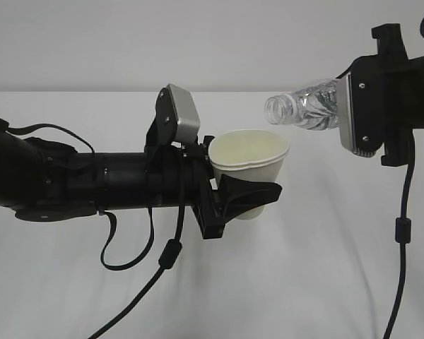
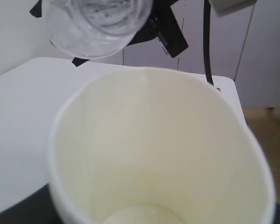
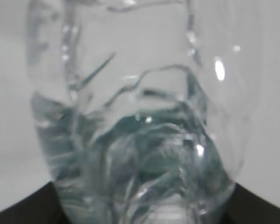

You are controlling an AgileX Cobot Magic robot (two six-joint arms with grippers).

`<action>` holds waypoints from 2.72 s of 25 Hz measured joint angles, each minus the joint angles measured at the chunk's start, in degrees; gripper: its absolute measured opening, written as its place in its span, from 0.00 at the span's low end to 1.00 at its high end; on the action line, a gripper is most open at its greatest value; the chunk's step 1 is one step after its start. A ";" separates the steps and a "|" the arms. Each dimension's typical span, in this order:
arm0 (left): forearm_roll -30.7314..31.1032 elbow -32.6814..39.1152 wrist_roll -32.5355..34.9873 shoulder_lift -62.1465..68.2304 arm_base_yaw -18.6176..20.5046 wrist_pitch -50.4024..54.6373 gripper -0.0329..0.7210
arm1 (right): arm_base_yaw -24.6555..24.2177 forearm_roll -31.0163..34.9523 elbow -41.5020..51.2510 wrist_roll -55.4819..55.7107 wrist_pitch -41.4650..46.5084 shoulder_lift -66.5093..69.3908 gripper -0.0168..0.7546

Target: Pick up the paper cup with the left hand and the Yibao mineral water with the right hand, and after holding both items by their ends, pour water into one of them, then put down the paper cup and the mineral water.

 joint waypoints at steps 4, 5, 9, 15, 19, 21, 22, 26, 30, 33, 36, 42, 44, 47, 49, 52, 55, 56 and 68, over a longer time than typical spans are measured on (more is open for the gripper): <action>0.00 0.00 0.00 0.00 0.00 0.40 0.60 | 0.00 -0.29 0.00 0.00 0.08 0.00 0.54; -0.37 0.00 0.00 0.00 0.00 0.76 0.60 | 0.00 -0.53 0.00 0.00 0.08 0.00 0.54; -1.22 0.00 0.11 0.00 0.00 1.19 0.60 | 0.00 -0.68 0.00 0.00 0.08 0.00 0.54; -2.07 0.00 1.13 0.00 0.00 1.27 0.60 | 0.00 -0.99 0.00 0.00 0.08 0.00 0.54; -2.07 0.00 1.34 0.00 0.00 1.27 0.60 | 0.00 -1.25 0.00 0.00 0.08 0.00 0.54; -2.10 0.00 1.34 0.00 0.00 1.27 0.60 | 0.00 -1.46 0.00 0.00 0.08 0.00 0.54; -2.10 0.00 1.34 0.00 0.00 1.27 0.60 | 0.00 -1.45 0.00 0.00 0.08 0.00 0.54; -2.20 0.00 1.34 0.00 0.00 1.27 0.60 | 0.00 -1.59 0.00 0.00 0.08 0.00 0.54; -2.20 0.00 1.34 0.00 0.00 1.27 0.60 | 0.00 -2.09 0.00 0.00 0.08 0.00 0.54; -2.20 0.00 1.34 0.00 0.00 1.27 0.60 | 0.00 -2.48 -0.10 0.00 0.08 0.00 0.54; -2.20 0.00 1.34 0.00 0.00 1.27 0.60 | 0.00 -2.75 -0.52 0.00 0.08 0.00 0.54; -2.20 0.00 1.39 0.00 0.00 1.07 0.59 | 0.00 -3.00 -1.43 0.00 0.08 0.00 0.54; -2.20 0.00 1.39 0.00 0.00 1.07 0.59 | 0.00 -3.38 -1.47 0.00 0.08 0.00 0.54; -2.20 0.00 1.39 0.00 0.00 1.03 0.59 | 0.00 -3.52 -1.47 0.00 0.08 0.00 0.54; -2.20 0.00 1.39 0.00 0.00 1.03 0.59 | 0.00 -3.62 -1.47 0.00 0.08 0.00 0.54; -2.20 0.00 1.39 0.00 0.00 0.82 0.59 | 0.47 -3.62 -1.47 0.00 0.38 0.00 0.54; -2.20 0.00 1.39 0.00 0.00 0.82 0.59 | 1.05 -3.62 -1.47 0.00 1.03 0.00 0.54; -2.20 0.00 1.39 0.00 0.00 0.82 0.59 | 1.18 -3.62 -1.47 0.00 1.12 0.00 0.54; -2.20 0.00 1.39 0.00 0.00 0.82 0.59 | 1.17 -3.62 -1.47 0.00 1.97 0.00 0.54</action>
